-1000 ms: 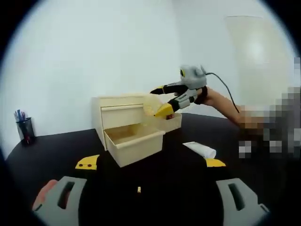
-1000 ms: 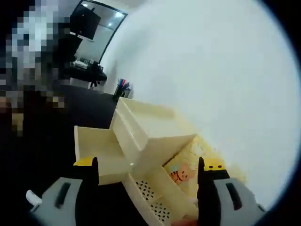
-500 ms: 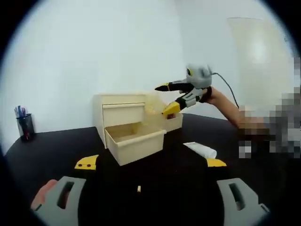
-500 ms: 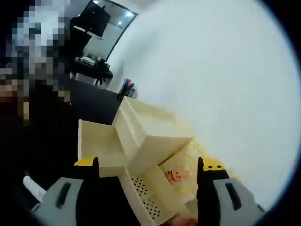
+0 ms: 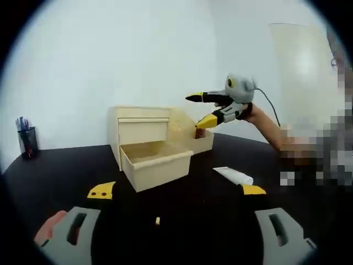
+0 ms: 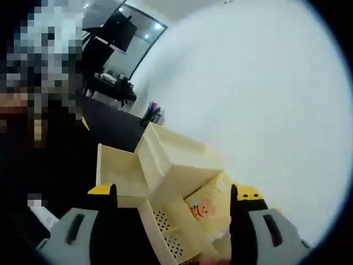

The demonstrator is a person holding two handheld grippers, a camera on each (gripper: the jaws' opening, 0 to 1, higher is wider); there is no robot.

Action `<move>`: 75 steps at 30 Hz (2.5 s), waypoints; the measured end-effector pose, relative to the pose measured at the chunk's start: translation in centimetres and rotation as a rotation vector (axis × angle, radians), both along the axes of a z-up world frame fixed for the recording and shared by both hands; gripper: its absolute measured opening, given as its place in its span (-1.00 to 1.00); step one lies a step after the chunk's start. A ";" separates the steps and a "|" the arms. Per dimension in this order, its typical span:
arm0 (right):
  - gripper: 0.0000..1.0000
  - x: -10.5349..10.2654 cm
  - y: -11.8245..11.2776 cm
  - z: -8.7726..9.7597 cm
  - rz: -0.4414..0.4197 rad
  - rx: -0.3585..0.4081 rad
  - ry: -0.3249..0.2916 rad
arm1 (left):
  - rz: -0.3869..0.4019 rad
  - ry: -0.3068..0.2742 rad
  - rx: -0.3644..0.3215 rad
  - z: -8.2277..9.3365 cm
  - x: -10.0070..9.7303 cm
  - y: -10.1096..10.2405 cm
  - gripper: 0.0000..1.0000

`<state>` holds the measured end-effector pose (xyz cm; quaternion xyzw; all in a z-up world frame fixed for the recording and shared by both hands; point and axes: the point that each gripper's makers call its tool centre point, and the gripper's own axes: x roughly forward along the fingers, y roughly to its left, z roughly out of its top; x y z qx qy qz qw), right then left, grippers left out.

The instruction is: Open the drawer, pick up the cosmetic bottles from the table one by one, place them into the drawer, release the gripper, close the drawer, and move the gripper away

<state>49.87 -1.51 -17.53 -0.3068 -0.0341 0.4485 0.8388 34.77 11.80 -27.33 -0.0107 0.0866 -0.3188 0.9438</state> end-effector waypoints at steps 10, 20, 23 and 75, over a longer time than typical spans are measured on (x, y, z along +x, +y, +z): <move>0.57 -0.7 0.2 0.8 0.008 0.005 -0.029 | 0.022 -0.019 -0.079 1.3 0.4 -0.9 0.76; 0.57 -1.2 0.4 0.7 0.036 -0.010 -0.061 | 0.079 0.068 -0.308 3.2 0.3 -3.0 0.53; 0.57 -1.4 0.4 0.3 0.044 -0.039 -0.081 | 0.141 0.086 -0.319 2.9 0.9 -2.8 0.43; 0.55 -3.5 1.1 0.9 0.112 -0.129 -0.225 | 0.694 0.324 -1.205 -0.3 5.9 -1.6 -0.43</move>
